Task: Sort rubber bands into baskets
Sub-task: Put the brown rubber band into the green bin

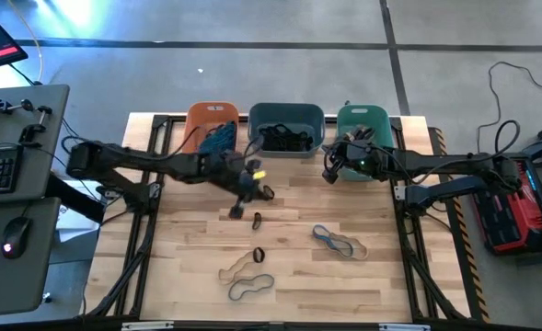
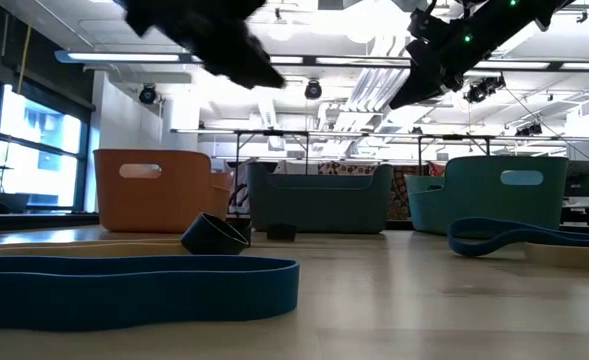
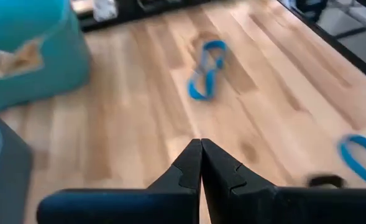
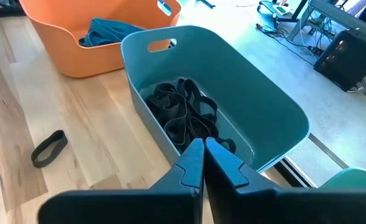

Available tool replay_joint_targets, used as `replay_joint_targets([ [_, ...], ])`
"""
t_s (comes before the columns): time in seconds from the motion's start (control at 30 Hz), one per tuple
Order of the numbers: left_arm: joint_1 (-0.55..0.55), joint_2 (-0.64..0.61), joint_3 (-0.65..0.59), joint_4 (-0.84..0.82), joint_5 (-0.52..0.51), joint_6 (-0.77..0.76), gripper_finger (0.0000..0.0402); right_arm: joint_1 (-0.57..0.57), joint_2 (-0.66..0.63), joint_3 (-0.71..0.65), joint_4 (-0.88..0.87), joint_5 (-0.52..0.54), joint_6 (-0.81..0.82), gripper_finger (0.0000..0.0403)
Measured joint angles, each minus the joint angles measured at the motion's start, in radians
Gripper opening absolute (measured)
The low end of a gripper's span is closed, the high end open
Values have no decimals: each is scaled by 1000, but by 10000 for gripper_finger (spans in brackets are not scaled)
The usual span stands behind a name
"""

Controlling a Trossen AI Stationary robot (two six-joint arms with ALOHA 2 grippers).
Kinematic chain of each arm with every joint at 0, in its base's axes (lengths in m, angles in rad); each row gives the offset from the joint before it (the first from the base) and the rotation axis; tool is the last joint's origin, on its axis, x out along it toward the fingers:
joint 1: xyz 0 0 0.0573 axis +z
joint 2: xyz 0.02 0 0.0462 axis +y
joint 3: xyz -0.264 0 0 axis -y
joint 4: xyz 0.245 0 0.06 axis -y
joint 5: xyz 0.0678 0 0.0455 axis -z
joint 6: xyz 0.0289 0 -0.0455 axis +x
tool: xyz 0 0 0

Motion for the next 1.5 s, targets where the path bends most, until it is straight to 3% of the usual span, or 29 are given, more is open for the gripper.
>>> replay_joint_targets([
  [0.3,-179,-92,-45,-203,-154,-113,0,0,0,0,-7,-2,-1,0],
  [0.5,-294,-94,-45,-307,-163,-214,0,0,0,0,-7,-7,-1,0],
  [0.7,-410,-94,-45,-363,-174,-363,0,0,0,0,-11,-28,-1,0],
  [0.97,-520,-94,-45,-359,-306,-471,0,0,0,0,-30,-35,-1,0],
  [1.13,-545,-91,-45,-354,-310,-526,0,0,0,0,-33,-35,-1,0],
  [1.3,-611,-41,-45,-360,-257,-656,0,0,0,0,-45,-35,0,0],
  [1.5,-701,-13,-45,-381,-266,-865,0,0,0,0,-46,-35,-2,0],
])
